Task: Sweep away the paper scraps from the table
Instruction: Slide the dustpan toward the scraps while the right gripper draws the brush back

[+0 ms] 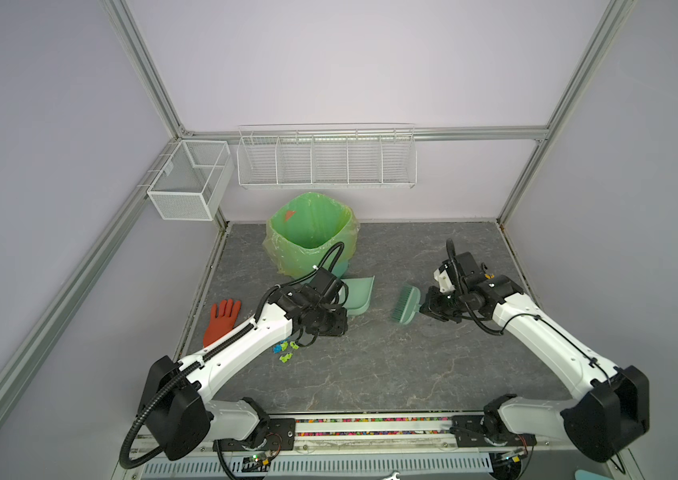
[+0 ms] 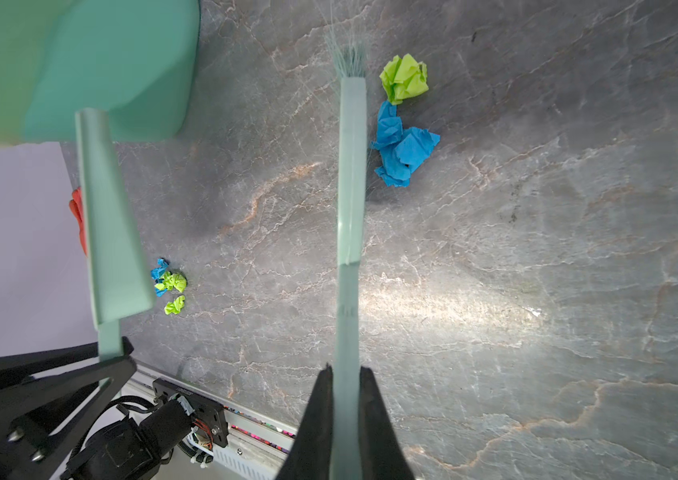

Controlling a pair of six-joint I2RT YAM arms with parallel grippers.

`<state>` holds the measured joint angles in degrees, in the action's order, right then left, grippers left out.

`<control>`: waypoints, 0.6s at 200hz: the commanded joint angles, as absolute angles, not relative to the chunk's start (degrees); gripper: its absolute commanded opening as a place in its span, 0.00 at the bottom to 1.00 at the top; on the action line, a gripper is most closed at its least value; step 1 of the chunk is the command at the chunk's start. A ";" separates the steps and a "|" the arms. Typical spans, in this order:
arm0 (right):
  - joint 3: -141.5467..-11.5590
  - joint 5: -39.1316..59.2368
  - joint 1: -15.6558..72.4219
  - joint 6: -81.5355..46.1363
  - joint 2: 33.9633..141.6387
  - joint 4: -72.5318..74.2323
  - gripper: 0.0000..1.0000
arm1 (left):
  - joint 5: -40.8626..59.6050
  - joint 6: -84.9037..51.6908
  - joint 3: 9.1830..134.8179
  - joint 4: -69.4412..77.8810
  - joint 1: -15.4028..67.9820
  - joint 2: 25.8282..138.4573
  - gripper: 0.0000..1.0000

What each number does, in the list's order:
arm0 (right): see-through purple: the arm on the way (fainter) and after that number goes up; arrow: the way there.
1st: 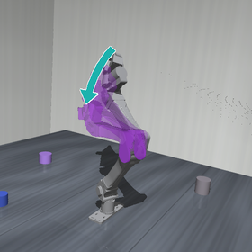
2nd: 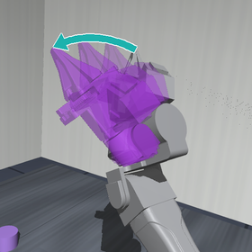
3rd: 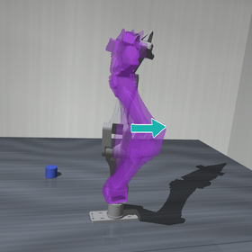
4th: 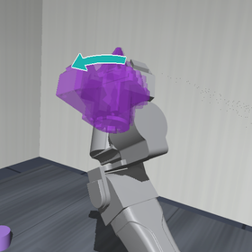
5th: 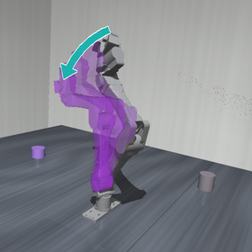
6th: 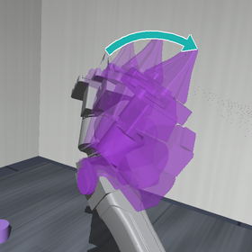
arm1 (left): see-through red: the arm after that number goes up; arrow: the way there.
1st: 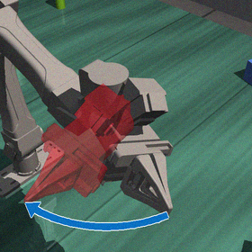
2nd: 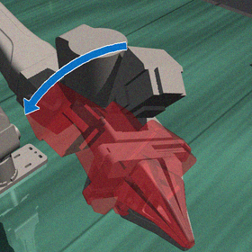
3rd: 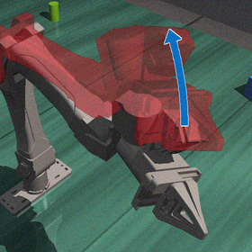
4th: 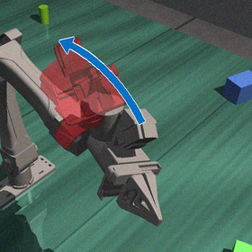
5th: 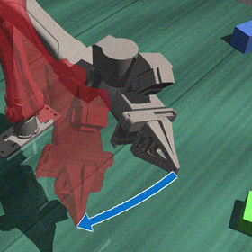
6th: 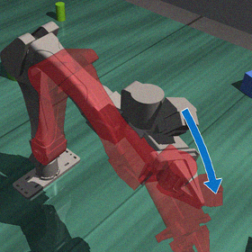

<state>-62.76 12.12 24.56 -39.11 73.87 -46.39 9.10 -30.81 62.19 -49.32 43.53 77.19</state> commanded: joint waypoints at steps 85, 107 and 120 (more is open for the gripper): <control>-69.99 10.43 19.75 -31.54 71.80 -54.39 0.07 | 6.41 -29.60 65.85 -48.67 47.03 81.81 0.00; -71.39 9.20 18.49 -29.78 72.07 -56.97 0.07 | 5.68 -29.38 66.60 -49.10 48.15 82.82 0.00; -72.59 8.58 17.75 -28.95 72.61 -57.69 0.07 | 5.16 -29.40 66.98 -49.13 48.80 83.39 0.00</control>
